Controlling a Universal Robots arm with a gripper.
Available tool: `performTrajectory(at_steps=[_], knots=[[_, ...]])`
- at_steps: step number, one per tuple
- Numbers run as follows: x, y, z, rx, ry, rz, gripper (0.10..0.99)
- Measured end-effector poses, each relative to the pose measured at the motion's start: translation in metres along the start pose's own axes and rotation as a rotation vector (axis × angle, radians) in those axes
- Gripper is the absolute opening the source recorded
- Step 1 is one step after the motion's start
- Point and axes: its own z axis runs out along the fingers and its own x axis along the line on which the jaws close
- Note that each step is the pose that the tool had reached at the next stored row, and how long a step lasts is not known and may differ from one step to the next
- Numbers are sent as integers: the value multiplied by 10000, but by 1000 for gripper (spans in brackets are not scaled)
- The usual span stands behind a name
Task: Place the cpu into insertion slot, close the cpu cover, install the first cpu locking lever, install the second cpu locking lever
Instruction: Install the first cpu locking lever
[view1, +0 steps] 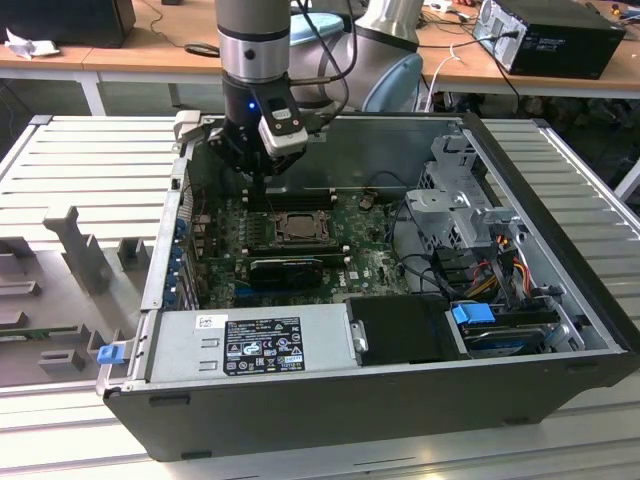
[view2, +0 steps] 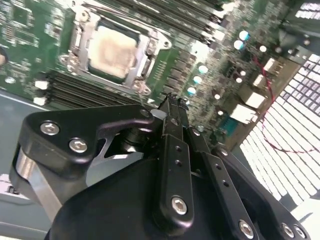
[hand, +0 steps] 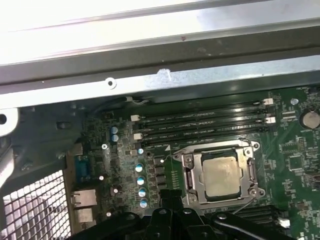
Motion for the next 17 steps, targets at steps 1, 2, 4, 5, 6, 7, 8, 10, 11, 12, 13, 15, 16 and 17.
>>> performTrajectory(at_steps=[1, 2, 4, 5, 6, 7, 8, 10, 11, 12, 13, 15, 16, 17], knots=[[1, 0, 1, -4, 11, 1, 106], [1, 0, 2, -6, 13, 2, 106], [0, -1, 5, -9, 12, 0, 106], [5, -4, 9, -10, 11, 1, 106], [31, -12, 18, -9, 12, -2, 106], [51, -15, 25, -9, 12, -7, 106], [73, -18, 34, -8, 12, -23, 106], [105, 1, 48, -6, 14, -127, 106], [108, 18, 59, -6, 13, -142, 106], [110, 38, 75, -7, 13, -158, 106], [115, 77, 103, -5, 14, -184, 106], [121, 115, 120, -13, 16, -258, 106], [122, 131, 122, -15, 17, -293, 106], [126, 160, 126, -17, 17, -349, 106]])
